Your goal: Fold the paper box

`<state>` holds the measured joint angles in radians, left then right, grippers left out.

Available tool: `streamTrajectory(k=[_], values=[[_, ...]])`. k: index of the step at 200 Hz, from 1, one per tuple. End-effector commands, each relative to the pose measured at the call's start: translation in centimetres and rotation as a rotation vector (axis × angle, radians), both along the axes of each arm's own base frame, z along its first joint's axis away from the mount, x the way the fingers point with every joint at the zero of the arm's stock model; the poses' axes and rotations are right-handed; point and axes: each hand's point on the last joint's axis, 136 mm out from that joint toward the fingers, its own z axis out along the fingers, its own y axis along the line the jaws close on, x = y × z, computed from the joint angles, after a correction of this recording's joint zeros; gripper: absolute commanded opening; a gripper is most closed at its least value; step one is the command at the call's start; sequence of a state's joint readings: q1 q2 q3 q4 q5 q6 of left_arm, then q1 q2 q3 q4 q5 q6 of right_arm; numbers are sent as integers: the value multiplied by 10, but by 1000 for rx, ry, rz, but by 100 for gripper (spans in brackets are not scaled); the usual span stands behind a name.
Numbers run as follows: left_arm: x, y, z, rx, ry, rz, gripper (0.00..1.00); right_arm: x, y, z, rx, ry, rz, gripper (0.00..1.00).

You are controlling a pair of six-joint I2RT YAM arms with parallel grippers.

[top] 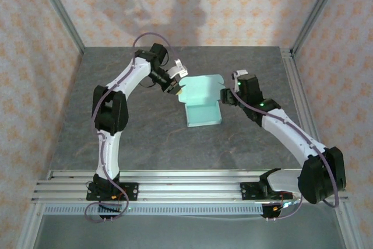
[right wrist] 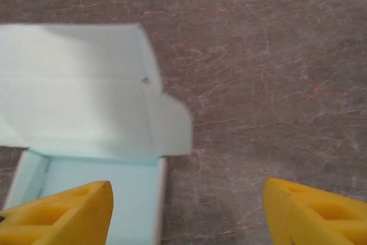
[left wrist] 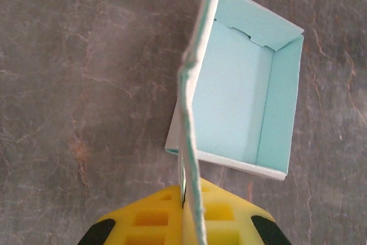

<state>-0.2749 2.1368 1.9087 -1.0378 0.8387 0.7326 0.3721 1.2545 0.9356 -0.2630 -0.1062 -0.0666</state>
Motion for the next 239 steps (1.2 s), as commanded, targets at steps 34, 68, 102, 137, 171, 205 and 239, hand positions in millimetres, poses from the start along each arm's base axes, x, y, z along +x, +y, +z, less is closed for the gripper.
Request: streamTrajectory(k=[34,68,102,137,171,205,239], values=[[-30,3,26,-86,-128,-177,0,-17,29,13,18,55,484,77],[-40,3,29,-105,-131,-225,0,-18,39,-8,-38,146,644,78],[-44,4,28,-99,-120,-258,0,-21,48,-26,-51,247,786,76],[-45,4,27,-101,-106,-265,0,-22,48,-42,-71,359,876,54],[-42,6,25,-83,-95,-254,0,-19,46,-45,-81,382,909,30],[-35,7,24,-73,-110,-230,0,-23,43,-40,-85,391,927,23],[-31,9,20,-56,-101,-222,0,-23,41,-36,-103,384,919,28]])
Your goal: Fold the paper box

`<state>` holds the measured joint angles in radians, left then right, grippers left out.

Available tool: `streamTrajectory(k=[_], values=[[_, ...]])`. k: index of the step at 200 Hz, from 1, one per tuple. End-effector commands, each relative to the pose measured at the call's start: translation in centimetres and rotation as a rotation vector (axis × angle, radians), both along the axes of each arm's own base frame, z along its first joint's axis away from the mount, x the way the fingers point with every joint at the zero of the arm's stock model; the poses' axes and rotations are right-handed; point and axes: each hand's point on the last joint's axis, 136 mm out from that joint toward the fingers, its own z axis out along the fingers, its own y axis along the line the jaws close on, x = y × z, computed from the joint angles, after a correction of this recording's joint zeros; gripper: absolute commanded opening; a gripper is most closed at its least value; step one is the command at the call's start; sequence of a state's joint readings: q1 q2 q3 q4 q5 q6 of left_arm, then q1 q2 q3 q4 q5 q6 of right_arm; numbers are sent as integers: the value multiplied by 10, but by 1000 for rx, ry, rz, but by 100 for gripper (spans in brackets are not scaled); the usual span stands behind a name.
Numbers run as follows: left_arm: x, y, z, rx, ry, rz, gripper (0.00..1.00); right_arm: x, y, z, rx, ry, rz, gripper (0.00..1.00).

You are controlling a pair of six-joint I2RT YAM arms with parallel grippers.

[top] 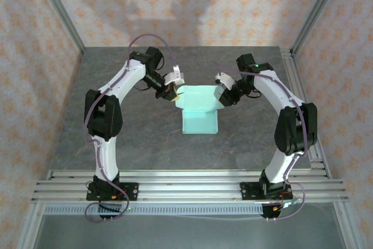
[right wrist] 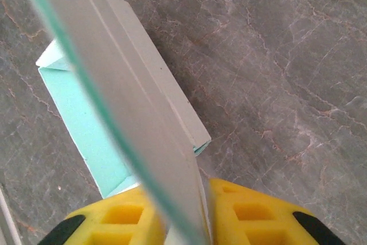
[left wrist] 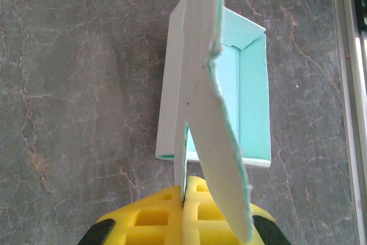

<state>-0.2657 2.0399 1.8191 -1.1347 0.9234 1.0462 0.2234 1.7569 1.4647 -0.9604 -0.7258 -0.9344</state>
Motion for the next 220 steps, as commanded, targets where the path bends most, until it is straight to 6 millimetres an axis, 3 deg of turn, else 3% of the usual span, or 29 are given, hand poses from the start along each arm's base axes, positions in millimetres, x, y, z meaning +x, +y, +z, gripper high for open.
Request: streamTrajectory(k=[1,65,86,114,150,186,220], values=[[10,4,-1,13,-2,20,0,-5,-2,12,3,-11,23,28],[11,5,-9,21,6,22,0,5,0,23,15,-68,5,28],[12,5,-7,19,3,25,0,2,1,20,23,-47,8,21],[12,5,-6,17,-1,26,0,-1,-1,13,6,-19,14,0],[16,2,-5,-2,-14,50,0,-1,0,14,10,-19,2,0],[26,-2,7,-46,-50,124,18,2,-3,13,-7,-75,-41,0],[25,-5,9,-48,-39,120,20,-3,-2,12,-10,-82,-40,0]])
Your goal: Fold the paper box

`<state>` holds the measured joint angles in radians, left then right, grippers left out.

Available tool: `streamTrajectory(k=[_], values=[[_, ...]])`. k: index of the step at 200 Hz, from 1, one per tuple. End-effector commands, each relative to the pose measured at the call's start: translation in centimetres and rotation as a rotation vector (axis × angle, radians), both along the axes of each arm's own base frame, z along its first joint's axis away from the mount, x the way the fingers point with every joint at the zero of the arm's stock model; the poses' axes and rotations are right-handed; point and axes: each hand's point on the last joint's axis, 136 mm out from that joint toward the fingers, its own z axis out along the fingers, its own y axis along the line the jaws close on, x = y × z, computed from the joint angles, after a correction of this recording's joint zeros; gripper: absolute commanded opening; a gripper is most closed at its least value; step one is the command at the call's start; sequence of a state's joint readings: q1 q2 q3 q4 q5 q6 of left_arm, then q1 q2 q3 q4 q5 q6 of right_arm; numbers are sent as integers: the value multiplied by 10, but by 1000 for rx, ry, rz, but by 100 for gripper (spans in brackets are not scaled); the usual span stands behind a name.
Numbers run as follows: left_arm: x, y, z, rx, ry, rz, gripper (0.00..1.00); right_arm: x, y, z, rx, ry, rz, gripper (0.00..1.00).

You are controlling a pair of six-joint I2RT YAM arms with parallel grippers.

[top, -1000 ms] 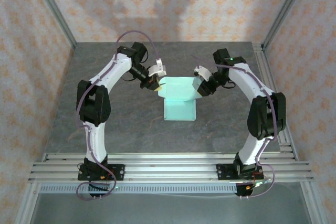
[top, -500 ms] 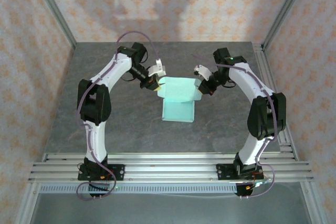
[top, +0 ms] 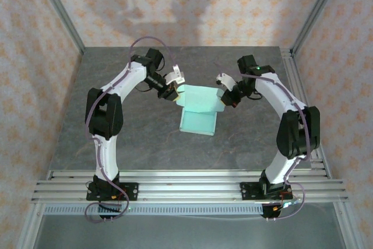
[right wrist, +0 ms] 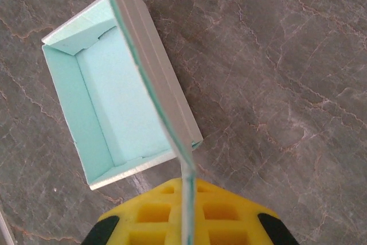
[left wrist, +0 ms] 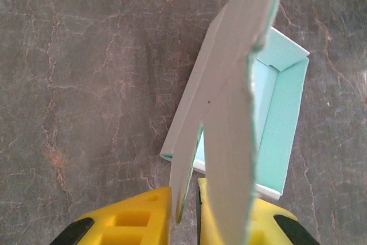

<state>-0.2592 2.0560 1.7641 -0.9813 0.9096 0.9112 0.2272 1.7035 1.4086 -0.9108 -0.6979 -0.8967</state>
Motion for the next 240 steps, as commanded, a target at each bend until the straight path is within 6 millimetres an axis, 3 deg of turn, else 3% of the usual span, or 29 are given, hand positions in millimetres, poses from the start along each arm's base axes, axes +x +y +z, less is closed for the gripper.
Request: streamTrajectory(k=[1,63,120,152,189,217,240], values=[[4,-4,28,-44,-51,12,20,0,1,11,1,-51,-6,0],[2,-13,31,-35,-55,-11,34,-2,2,12,-2,-44,7,0],[2,-15,34,-24,-52,-12,29,-4,2,10,-2,-25,13,0],[8,-14,33,-13,-62,15,37,-5,3,11,2,-26,17,0],[17,-8,28,21,-73,44,31,-6,3,11,0,-26,18,0],[24,-2,24,36,-70,77,46,-6,2,10,0,-24,18,0],[26,-2,26,34,-83,79,68,-6,3,9,0,-21,17,0]])
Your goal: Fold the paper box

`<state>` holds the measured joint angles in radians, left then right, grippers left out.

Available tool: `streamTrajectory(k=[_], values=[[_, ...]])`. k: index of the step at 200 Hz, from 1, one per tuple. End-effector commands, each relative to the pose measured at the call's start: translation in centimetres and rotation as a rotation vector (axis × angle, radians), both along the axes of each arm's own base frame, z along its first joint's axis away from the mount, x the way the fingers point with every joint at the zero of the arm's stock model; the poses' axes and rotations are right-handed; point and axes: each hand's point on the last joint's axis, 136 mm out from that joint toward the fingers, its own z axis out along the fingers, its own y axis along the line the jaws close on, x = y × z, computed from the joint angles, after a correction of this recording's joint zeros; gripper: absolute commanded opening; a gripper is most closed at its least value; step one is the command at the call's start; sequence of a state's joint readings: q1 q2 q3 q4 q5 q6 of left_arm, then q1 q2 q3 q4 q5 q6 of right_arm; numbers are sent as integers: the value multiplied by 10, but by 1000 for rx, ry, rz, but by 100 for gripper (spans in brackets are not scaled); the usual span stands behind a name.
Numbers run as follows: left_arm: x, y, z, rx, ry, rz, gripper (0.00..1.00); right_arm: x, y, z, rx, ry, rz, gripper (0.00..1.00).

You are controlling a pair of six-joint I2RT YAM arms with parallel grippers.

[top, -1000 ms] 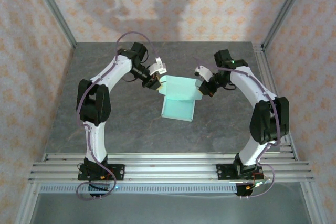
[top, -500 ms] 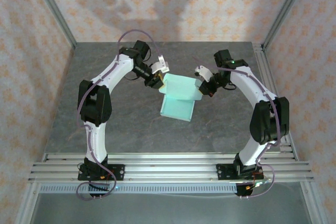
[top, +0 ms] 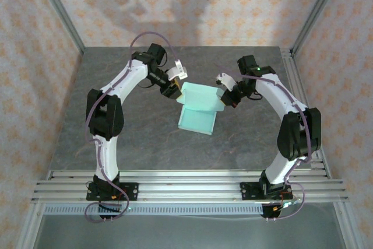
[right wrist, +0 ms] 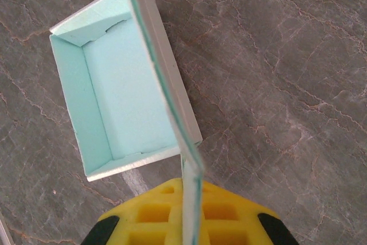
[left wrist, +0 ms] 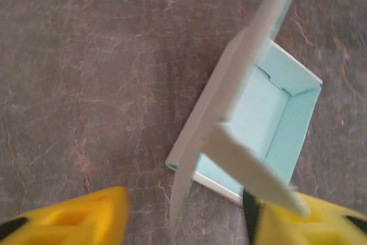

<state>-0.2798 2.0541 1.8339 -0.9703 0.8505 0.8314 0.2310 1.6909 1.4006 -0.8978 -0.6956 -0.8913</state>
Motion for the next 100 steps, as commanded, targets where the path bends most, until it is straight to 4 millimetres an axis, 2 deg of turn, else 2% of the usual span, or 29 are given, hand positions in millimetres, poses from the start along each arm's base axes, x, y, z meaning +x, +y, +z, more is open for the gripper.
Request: streamTrajectory(k=[1,16,29,61,75,79,100], values=[[12,4,10,2,-42,25,69,-6,1,7,-3,-7,17,0],[9,4,15,-5,-43,19,82,-5,1,7,-2,-8,12,0],[-3,1,23,-31,-37,-25,91,-4,2,6,-2,-8,12,0],[-22,1,41,-69,-81,-59,93,-3,2,7,-2,-10,9,0],[-27,3,34,-62,-72,-62,94,-3,2,7,-2,-10,8,0],[-31,4,44,-68,-97,-66,94,-3,3,7,0,-10,9,0],[-35,8,41,-50,-96,-59,94,-3,3,7,1,-12,9,0]])
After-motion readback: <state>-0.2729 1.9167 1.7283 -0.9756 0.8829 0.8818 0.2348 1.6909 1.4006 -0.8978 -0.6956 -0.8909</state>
